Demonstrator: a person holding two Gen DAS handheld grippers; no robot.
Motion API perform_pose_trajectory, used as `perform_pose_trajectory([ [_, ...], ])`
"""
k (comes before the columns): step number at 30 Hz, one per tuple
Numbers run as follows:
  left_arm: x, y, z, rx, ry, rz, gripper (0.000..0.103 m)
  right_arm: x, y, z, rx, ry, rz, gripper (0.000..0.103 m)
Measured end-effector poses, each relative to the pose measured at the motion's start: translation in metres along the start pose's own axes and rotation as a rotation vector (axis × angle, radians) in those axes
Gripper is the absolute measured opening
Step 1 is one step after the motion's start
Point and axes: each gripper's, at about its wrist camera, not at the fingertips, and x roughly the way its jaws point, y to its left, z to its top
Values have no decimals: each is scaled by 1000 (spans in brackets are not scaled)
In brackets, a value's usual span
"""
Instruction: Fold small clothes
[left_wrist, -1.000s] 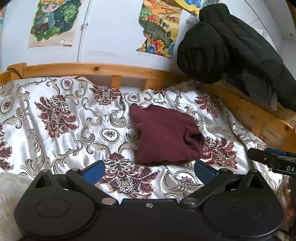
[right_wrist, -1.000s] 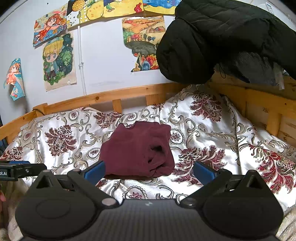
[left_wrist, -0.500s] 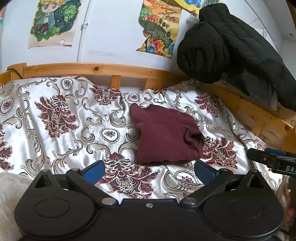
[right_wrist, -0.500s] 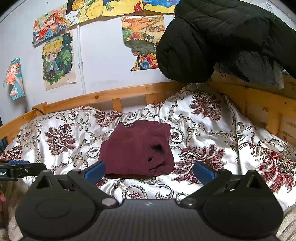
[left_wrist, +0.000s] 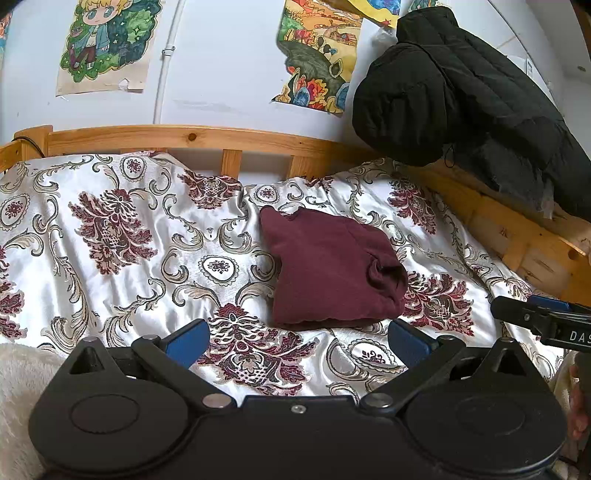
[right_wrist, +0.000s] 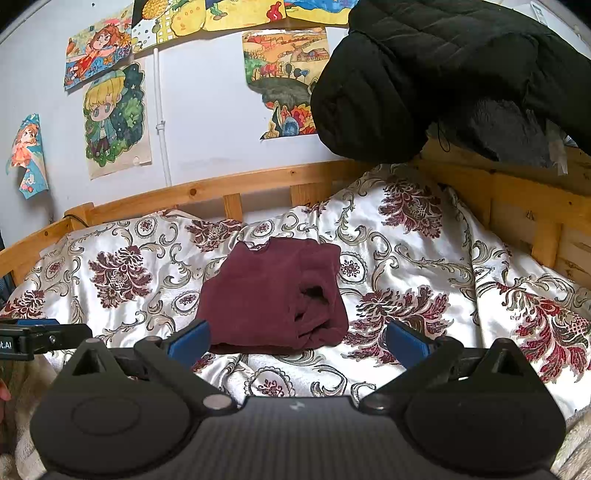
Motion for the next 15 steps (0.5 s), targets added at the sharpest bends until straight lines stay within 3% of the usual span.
perform_pose_trajectory([
  [3,2,-1,0,5,7,12,102,0,0,0,-1,0,0,103],
  [8,10,-13,-2,95,51,160,102,0,1,-1,0,2,0,103],
  [15,8,-10,-1,94,56,113,102,0,1,-2,2,5,0,103],
])
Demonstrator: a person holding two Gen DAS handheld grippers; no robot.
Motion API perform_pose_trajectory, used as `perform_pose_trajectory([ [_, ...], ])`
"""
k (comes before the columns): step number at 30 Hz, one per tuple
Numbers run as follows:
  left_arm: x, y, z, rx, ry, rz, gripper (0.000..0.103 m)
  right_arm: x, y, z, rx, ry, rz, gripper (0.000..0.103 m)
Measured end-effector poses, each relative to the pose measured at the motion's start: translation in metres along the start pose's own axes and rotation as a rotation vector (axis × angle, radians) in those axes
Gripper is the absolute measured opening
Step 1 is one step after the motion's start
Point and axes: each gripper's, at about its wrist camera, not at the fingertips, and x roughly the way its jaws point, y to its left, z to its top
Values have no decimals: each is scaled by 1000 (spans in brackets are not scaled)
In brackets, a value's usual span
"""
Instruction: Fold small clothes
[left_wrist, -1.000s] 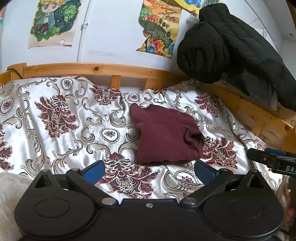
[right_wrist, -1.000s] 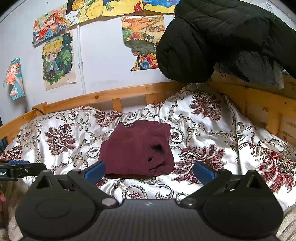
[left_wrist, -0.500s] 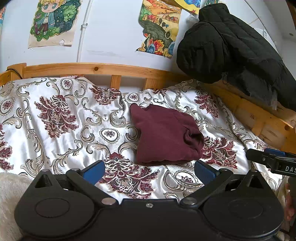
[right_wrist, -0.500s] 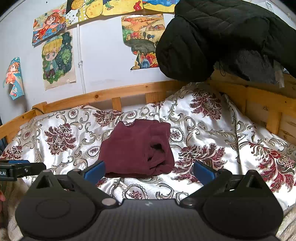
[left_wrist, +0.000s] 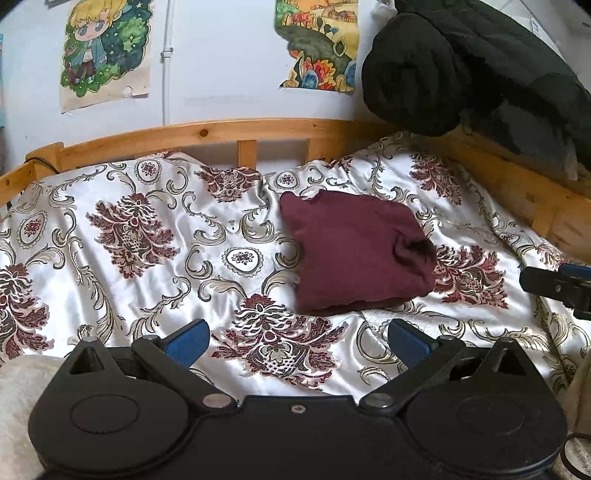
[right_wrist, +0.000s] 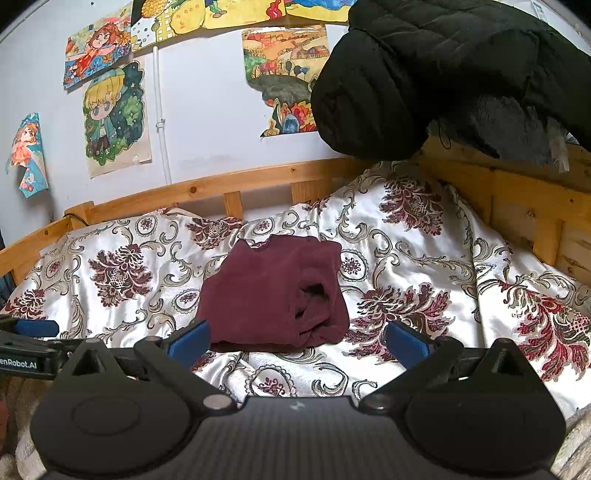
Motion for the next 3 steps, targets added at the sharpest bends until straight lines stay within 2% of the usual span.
perform_pose_trajectory([
  [3,-1,1,0,-10,-2,-1,102,-2,1,-5,0,4,0,103],
])
